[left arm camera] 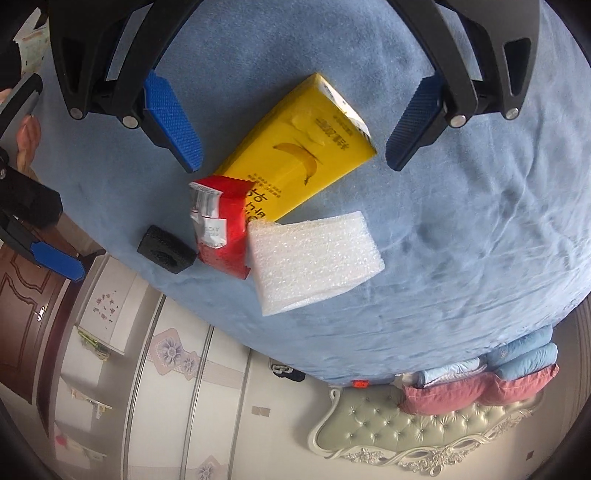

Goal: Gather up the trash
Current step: 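Grasp the yellow banana-milk carton with the left tool, then grasp the red snack bag with the right tool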

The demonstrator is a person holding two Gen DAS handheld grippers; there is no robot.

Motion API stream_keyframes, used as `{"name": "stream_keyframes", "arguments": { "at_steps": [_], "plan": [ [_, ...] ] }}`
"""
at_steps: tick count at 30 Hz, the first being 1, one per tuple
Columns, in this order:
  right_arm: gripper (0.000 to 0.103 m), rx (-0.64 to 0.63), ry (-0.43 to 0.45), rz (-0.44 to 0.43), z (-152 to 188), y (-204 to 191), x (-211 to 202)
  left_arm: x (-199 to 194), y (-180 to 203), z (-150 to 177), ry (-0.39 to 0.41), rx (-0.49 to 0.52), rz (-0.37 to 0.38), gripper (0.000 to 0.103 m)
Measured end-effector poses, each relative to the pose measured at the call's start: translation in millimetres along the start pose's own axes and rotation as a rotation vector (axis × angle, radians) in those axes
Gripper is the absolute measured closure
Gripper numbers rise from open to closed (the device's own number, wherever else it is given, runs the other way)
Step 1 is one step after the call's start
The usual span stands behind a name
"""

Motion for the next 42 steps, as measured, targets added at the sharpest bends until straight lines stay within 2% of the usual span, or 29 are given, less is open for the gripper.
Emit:
{"name": "stream_keyframes", "arguments": {
  "at_steps": [2,4,7,8,10,12,17,19,24,29,34,37,39,41,42],
  "plan": [
    [0.008,0.012,-0.032,-0.011,2.9,-3.8,9.9,10.4,-2.8,1.0,-0.027,0.001,0.052,0.004],
    [0.008,0.027,-0.06,-0.018,5.1,-6.7,18.0,17.3,-2.1,2.1,-0.042,-0.002,0.113,0.009],
    [0.008,0.044,-0.077,-0.017,4.3,-8.8,25.0,24.8,-1.4,6.0,-0.067,-0.004,0.15,0.019],
    [0.008,0.047,-0.079,-0.013,3.6,-9.3,26.5,26.6,-1.4,7.3,-0.075,-0.006,0.15,0.024],
    [0.008,0.051,-0.085,-0.005,3.3,-9.7,28.6,29.4,-1.8,9.3,-0.087,-0.007,0.149,0.025],
    [0.008,0.052,-0.094,0.007,3.8,-9.8,30.9,28.9,0.5,8.7,-0.084,0.008,0.146,0.033],
    [0.008,0.086,-0.115,0.009,5.6,-8.3,34.2,19.4,16.5,7.0,-0.077,0.099,0.058,0.044],
    [0.008,0.102,-0.121,0.01,5.5,-6.7,35.4,15.3,18.8,6.7,-0.075,0.094,0.034,0.046],
    [0.008,0.151,-0.155,0.036,4.7,0.8,49.1,15.7,24.2,7.0,-0.082,0.113,0.046,0.047],
    [0.008,0.262,-0.207,0.028,3.3,12.0,67.0,18.9,17.7,6.6,-0.087,0.079,0.069,0.047],
    [0.009,0.284,-0.224,0.041,1.2,13.3,76.9,25.0,14.6,3.9,-0.102,0.08,0.075,0.046],
    [0.021,0.276,-0.238,0.066,-0.5,14.4,82.6,27.1,14.8,3.1,-0.102,0.083,0.071,0.046],
    [0.036,0.282,-0.261,0.085,0.0,18.6,89.0,27.4,14.4,3.0,-0.1,0.083,0.066,0.047],
    [0.039,0.305,-0.277,0.076,0.2,21.9,93.8,27.7,16.0,3.5,-0.102,0.092,0.054,0.047],
    [0.046,0.315,-0.285,0.068,0.5,22.5,95.2,27.6,17.1,3.4,-0.103,0.099,0.047,0.047]
  ]
}}
Point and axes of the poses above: each gripper's, at about its wrist camera, not at the fingertips, and x roughly the way its jaws point, y to its right, z to its underside, the point moved 7 cm from there along x, roughly the way its jaws point, and after that the axes turned 13 degrees about x, right-handed, at the moved point
